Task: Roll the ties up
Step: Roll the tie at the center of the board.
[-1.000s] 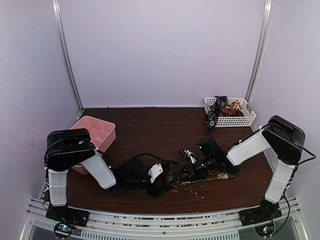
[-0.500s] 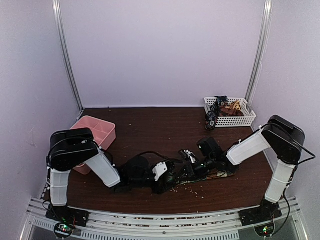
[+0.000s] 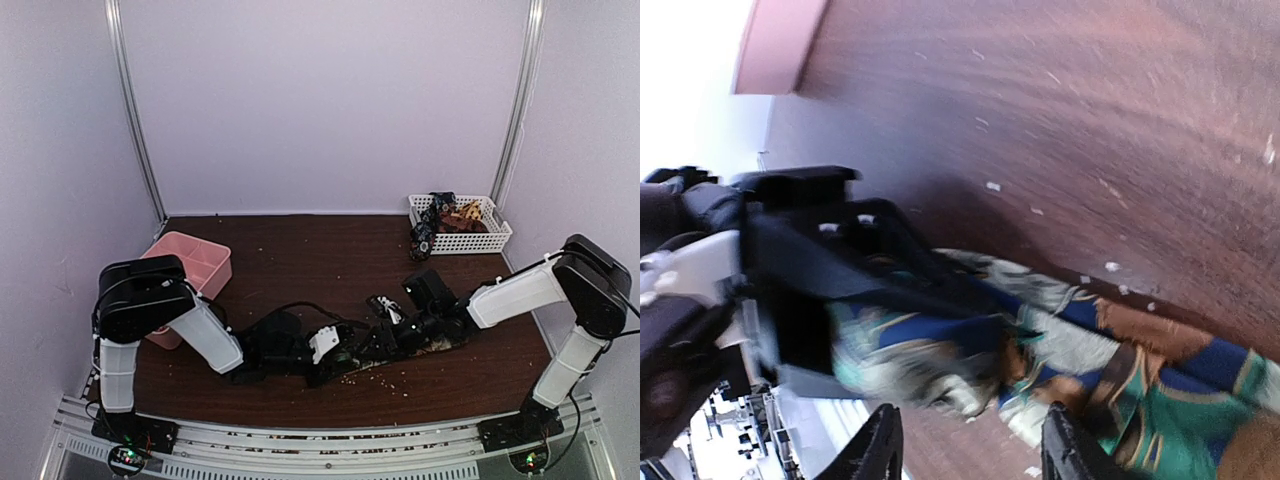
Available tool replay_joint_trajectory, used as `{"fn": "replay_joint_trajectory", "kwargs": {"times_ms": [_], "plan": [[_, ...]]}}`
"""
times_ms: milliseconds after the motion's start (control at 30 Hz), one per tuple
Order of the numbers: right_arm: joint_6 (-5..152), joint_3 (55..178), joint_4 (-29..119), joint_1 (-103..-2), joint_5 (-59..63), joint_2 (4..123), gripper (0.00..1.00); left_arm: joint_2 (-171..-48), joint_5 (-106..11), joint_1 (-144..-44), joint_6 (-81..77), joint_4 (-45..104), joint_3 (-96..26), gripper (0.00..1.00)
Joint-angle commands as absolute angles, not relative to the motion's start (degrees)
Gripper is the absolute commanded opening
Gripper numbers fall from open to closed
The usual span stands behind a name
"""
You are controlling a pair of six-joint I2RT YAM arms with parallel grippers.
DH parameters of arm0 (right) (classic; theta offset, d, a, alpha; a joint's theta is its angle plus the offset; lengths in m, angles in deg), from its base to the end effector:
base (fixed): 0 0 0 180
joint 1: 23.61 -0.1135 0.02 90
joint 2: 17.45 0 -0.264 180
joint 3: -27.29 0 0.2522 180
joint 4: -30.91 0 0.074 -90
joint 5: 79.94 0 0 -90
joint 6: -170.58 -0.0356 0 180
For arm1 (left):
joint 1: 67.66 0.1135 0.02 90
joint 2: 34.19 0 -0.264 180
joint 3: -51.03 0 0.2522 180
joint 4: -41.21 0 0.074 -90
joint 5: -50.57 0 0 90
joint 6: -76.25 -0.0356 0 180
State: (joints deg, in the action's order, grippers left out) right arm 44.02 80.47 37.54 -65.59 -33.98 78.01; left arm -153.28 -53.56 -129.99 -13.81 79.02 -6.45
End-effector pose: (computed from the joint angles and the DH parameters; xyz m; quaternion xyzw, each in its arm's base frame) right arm 0.2044 0.2172 0.1316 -0.1725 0.8609 0.4777 0.0296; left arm 0.1630 -0.3296 0.0785 0.4881 0.6764 -0.3684 0.4106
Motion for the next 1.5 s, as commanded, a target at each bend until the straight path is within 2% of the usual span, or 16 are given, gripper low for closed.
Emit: {"fn": "replay_joint_trajectory", "kwargs": {"times_ms": [0,200,333,567,767,833,967,1067,1333,1400,1467], "plan": [[42.32,81.19,40.35,-66.09,-33.31,74.25,0.49,-152.62,-54.35,-129.98,-12.48,69.49,-5.37,0.32],[40.76,85.02,40.44,-69.65,-34.44,78.82,0.47,-152.62,-54.11,-129.98,-12.68,67.02,-6.96,0.32],[40.92,87.00,40.92,-70.11,-33.35,82.69,0.40,-152.66,-54.11,-129.98,-12.83,66.40,-7.14,0.33],[42.56,85.84,43.43,-69.44,-31.24,85.09,0.01,-151.60,-53.80,-129.98,-13.95,64.86,-7.02,0.33],[43.02,82.43,42.51,-67.60,-31.93,83.91,0.00,-151.42,-53.98,-129.98,-14.62,64.43,-7.80,0.37],[43.21,81.55,42.36,-66.95,-32.11,83.45,0.00,-151.12,-53.89,-129.98,-14.63,65.06,-7.74,0.43],[43.20,79.99,41.65,-65.80,-32.80,83.05,0.00,-149.87,-52.70,-129.98,-14.62,67.75,-6.93,0.64],[43.33,79.33,41.49,-64.96,-33.08,83.23,0.00,-149.01,-51.58,-129.98,-14.39,71.06,-6.05,0.70],[44.10,78.44,41.32,-61.99,-33.65,84.64,0.00,-151.54,-47.52,-132.24,-16.11,74.05,-10.09,0.73],[44.19,78.48,41.22,-61.93,-33.91,84.97,0.00,-152.46,-47.69,-132.26,-16.55,73.99,-11.55,0.71],[44.19,78.65,41.17,-61.93,-34.35,85.04,0.00,-153.47,-48.00,-132.26,-17.31,72.95,-13.09,0.64]]}}
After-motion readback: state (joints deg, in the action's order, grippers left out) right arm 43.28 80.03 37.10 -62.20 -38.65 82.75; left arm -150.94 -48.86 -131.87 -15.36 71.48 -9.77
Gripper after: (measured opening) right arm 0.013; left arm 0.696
